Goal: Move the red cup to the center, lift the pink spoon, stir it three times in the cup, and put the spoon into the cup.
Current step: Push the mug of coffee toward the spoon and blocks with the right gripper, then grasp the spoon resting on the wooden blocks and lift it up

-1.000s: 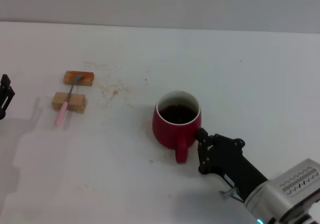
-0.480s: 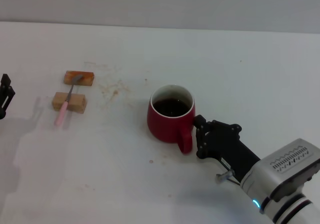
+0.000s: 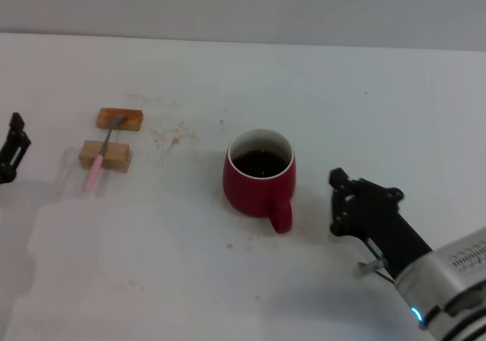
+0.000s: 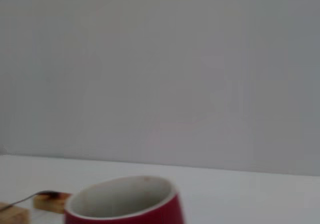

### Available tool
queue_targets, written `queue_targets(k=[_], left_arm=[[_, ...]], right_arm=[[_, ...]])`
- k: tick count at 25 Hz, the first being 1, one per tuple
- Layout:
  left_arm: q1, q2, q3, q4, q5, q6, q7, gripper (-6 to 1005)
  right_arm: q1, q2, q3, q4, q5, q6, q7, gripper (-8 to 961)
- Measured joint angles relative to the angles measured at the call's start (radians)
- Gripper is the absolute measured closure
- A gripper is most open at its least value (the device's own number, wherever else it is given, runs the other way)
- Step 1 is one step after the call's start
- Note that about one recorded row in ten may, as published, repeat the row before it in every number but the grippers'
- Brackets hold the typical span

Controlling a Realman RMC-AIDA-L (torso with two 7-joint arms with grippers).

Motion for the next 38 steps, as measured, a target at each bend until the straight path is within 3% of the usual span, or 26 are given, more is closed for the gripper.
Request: queue_targets(k=[11, 17, 25, 38], left_arm=[[0.061, 0.0, 0.211, -0.063, 0.0, 0.009, -0.054, 169], [0.059, 0.001, 0.224, -0.056, 0.001, -0.01, -0.072, 170], [0.029, -0.001, 0.24, -0.054, 0.001, -0.151, -0.07, 171], [-0.018, 0.001, 0.246, -0.03, -0.001, -0.201, -0.068, 173]], right_arm=[[-0.077, -0.003, 0.027, -0.015, 0.002, -0.037, 0.0, 954], [-0.085, -0.003, 0.029, -0.015, 0.002, -0.071, -0.006, 954], [-0.091, -0.006, 0.029, -0.016, 0.002, -0.103, -0.008, 954], [-0.09, -0.003, 0.024, -0.016, 0.002, -0.103, -0.006, 954]])
